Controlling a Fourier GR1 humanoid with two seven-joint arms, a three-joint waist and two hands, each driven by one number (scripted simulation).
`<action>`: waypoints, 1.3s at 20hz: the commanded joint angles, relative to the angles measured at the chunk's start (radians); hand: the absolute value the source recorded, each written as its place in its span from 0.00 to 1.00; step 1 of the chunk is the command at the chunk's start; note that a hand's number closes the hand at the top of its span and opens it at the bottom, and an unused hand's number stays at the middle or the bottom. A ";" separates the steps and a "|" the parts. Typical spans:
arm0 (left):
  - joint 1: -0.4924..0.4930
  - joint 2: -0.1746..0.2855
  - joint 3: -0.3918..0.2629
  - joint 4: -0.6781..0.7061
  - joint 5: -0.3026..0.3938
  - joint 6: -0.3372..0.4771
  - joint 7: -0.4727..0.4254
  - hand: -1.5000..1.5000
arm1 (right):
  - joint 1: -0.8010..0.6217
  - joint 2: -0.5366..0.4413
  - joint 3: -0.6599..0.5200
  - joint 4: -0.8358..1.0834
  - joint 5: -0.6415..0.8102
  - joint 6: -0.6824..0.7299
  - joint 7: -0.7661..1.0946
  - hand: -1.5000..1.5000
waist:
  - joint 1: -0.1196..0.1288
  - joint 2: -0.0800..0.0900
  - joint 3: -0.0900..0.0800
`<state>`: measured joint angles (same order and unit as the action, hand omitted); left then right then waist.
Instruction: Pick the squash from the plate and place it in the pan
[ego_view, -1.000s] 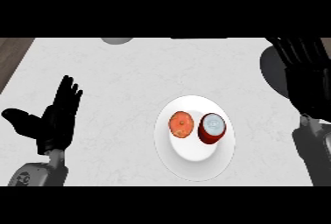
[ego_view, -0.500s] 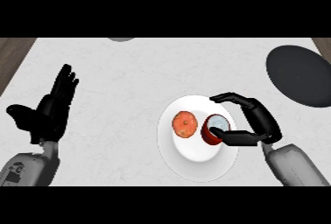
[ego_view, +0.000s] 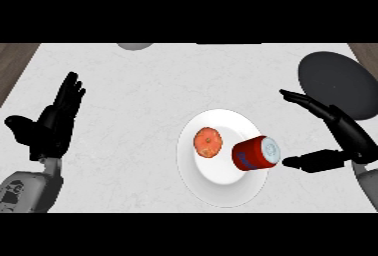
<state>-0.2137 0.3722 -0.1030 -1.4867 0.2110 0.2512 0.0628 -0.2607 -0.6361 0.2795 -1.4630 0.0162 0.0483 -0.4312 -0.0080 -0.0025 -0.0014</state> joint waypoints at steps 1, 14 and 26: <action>-0.014 -0.001 0.017 0.020 0.002 -0.003 0.003 0.50 | -0.061 -0.142 0.019 -0.100 0.074 0.086 0.169 0.00 | -0.002 -0.003 -0.002; -0.088 -0.071 0.037 0.104 -0.069 -0.004 -0.009 0.50 | -0.251 0.069 0.076 -0.295 0.186 0.190 0.627 0.00 | 0.005 0.002 0.001; -0.043 -0.076 0.085 0.073 -0.084 -0.067 -0.034 0.50 | -0.261 0.278 0.167 -0.352 0.256 0.331 0.812 0.00 | 0.006 0.001 0.001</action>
<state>-0.2386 0.3058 -0.0286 -1.4221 0.1470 0.1776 0.0335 -0.5574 -0.4165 0.3903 -1.7473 0.2186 0.3702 0.2733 0.0017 -0.0008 -0.0004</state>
